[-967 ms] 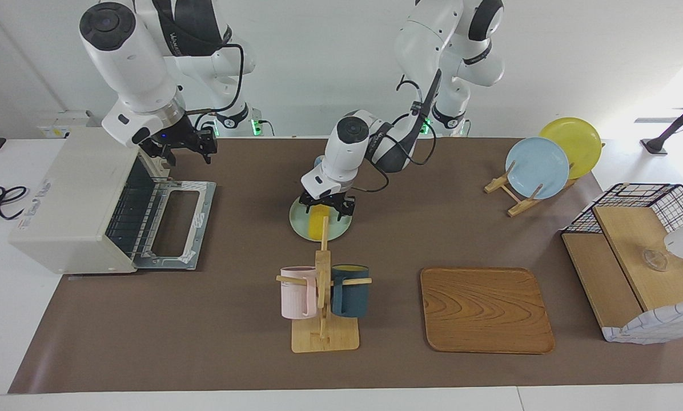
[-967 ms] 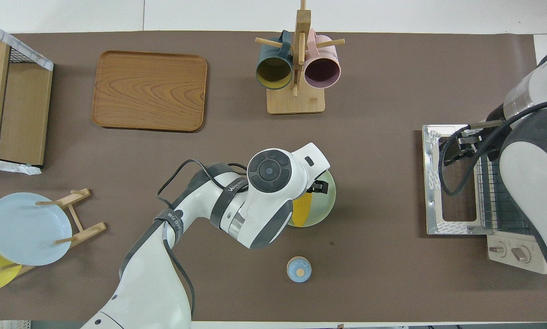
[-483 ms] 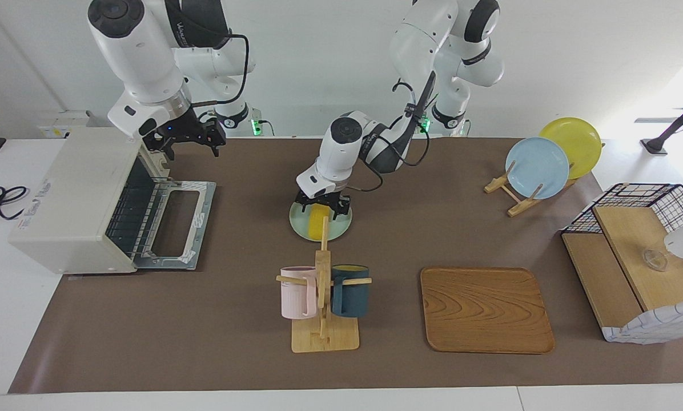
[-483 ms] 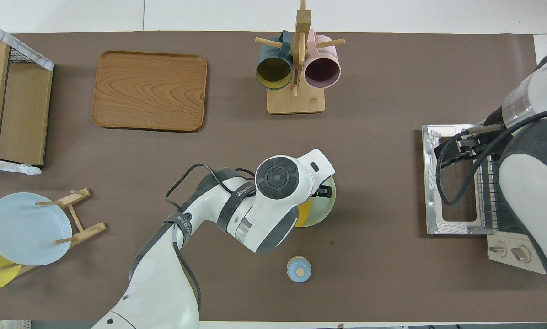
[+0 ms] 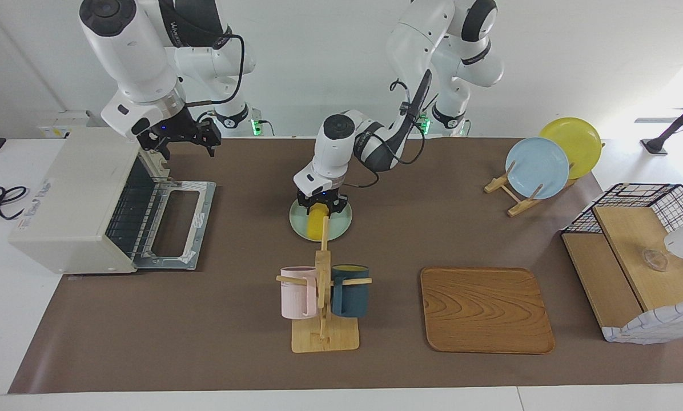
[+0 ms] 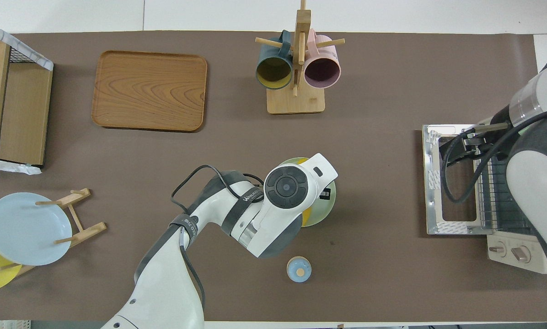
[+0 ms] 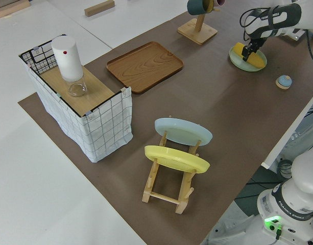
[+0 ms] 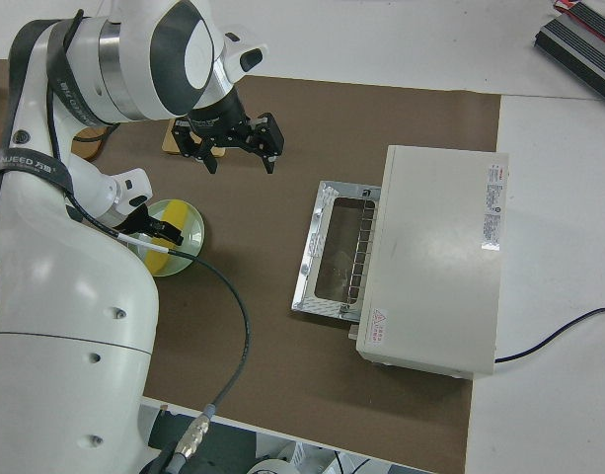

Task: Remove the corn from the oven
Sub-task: 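Carry the corn cob to the wooden tray with the left gripper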

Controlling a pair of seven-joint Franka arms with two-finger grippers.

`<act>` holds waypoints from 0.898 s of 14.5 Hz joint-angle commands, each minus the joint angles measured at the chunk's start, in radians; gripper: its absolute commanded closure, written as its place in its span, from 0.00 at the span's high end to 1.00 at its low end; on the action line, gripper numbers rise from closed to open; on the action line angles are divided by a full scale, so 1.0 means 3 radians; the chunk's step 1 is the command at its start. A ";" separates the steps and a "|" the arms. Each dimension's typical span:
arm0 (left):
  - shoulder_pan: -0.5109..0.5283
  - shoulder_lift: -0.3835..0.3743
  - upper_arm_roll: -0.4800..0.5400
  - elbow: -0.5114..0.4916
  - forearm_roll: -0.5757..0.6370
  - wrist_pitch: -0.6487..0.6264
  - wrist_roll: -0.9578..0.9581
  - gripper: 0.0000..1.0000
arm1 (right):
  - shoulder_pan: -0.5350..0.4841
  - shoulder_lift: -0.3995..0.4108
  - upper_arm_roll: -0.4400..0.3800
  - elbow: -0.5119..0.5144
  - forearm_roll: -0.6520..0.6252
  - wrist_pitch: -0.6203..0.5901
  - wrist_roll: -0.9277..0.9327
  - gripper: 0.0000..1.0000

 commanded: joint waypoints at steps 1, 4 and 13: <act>-0.0015 -0.0014 0.0064 0.0027 0.0066 0.0030 -0.0115 0.00 | -0.0026 -0.0053 0.0009 -0.0063 -0.0039 0.0012 -0.0068 1.00; 0.0174 -0.0314 0.0069 0.0022 0.0071 -0.0346 -0.0064 0.00 | -0.0036 -0.0053 0.0009 -0.0063 -0.0039 0.0017 -0.0073 1.00; 0.1467 -0.0689 0.0069 0.0083 0.0076 -0.1064 0.1009 0.00 | -0.0093 -0.0053 0.0009 -0.0083 -0.0039 0.0017 -0.0078 1.00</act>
